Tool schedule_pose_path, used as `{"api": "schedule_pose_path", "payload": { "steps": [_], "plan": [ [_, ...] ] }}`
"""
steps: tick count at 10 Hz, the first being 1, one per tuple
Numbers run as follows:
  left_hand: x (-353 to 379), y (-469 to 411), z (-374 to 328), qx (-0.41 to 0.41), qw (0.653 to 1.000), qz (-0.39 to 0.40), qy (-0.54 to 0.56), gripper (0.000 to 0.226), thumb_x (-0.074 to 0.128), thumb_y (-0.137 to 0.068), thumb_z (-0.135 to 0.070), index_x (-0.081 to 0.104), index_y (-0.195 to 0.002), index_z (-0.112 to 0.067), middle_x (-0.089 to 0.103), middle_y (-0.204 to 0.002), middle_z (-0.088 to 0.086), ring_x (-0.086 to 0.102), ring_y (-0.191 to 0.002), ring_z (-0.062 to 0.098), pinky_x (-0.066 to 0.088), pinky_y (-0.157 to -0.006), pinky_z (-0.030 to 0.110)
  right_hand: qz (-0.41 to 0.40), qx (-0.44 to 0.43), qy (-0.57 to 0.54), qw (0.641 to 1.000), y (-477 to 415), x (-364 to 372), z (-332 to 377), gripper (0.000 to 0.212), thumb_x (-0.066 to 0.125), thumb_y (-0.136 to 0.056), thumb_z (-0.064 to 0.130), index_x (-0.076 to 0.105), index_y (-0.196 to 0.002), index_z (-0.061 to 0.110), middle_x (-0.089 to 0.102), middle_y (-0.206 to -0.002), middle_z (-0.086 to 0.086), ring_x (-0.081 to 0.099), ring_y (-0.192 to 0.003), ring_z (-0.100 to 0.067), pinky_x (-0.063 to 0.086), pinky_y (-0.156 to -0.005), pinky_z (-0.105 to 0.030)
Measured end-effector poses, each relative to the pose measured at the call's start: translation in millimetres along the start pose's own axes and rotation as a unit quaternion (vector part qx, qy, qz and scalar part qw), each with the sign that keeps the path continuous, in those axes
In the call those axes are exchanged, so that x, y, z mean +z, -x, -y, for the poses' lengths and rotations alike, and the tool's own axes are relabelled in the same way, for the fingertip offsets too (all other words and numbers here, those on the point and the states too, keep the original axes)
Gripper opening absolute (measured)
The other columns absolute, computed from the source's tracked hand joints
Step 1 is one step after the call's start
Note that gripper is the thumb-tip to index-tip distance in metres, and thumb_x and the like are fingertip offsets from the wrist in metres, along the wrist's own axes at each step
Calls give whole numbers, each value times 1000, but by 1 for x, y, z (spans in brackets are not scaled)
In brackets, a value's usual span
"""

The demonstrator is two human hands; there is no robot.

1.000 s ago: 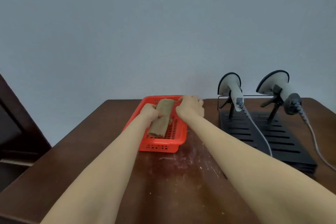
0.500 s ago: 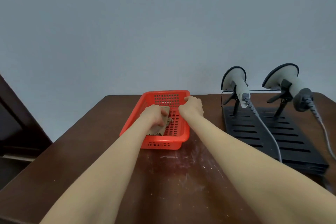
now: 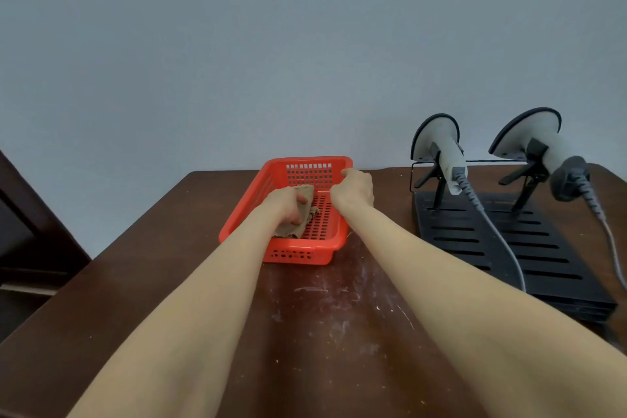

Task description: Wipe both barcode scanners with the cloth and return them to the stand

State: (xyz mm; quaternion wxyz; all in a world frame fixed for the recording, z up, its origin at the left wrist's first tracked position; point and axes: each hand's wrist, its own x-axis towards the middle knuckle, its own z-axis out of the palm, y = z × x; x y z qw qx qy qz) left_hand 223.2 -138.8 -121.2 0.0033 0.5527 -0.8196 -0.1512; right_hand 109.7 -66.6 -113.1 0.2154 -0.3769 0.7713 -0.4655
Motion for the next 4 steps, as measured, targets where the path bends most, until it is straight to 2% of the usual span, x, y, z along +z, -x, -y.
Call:
{"api": "schedule_pose_path", "payload": {
  "steps": [2,4],
  "plan": [
    [-2,1,-2,2,1000,-2,-7,58,67,-84,-10,49,-137,-29,42,-146,9,47,-128,29,44,-100,37,28,-14,44,999,1,-1,0,42,47,-90,11,46,-132,13,37,-135,-14,53,-113,-35,46,-93,-39],
    [-15,13,-11,20,998,-67,-4,53,63,-87,-12,50,-137,-21,49,-143,7,46,-129,25,43,-103,36,21,-28,95,995,9,-12,6,46,51,-89,16,42,-134,15,35,-137,-15,40,-123,-34,42,-92,-39]
  ]
}}
